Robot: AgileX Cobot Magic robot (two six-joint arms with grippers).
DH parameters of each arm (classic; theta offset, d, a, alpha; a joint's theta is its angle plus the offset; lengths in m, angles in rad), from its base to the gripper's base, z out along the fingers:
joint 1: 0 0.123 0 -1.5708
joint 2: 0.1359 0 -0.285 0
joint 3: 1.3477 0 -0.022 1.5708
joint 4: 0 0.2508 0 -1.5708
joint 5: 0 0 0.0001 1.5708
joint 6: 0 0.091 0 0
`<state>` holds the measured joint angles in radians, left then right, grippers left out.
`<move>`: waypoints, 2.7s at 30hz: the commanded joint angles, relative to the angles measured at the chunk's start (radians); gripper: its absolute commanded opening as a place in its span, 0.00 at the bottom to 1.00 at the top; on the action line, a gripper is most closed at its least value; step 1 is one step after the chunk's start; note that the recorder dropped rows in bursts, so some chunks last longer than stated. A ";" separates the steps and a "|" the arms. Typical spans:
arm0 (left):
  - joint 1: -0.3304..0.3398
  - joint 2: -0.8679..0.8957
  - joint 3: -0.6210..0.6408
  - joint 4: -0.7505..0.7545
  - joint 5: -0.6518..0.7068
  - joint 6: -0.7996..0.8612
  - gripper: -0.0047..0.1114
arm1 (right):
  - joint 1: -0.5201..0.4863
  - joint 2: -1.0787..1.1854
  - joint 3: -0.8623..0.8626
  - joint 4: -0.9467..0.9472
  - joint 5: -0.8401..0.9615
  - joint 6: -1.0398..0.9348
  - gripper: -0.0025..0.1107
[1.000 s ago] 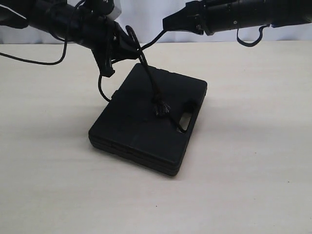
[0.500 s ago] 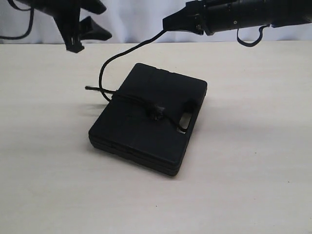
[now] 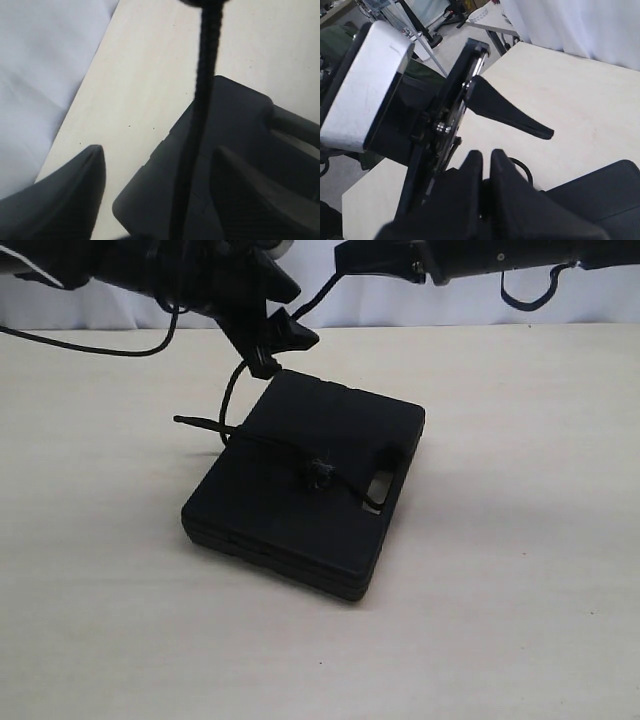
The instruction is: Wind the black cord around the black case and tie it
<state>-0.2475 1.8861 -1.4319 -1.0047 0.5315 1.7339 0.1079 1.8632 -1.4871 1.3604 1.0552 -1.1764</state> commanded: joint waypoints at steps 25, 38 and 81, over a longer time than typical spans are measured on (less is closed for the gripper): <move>0.066 -0.049 0.001 -0.027 -0.066 -0.253 0.04 | -0.131 -0.003 -0.018 -0.678 -0.046 0.684 0.59; 0.194 -0.048 0.001 -0.027 -0.010 -0.405 0.04 | 0.163 0.060 0.184 -1.070 -0.326 1.091 0.55; 0.608 -0.193 0.476 0.339 -0.453 -0.770 0.04 | 0.032 0.211 0.191 -1.082 -0.509 1.214 0.06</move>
<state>0.3325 1.7041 -0.9998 -0.6754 0.2180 0.9653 0.1548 2.0736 -1.3018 0.2697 0.5809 0.0366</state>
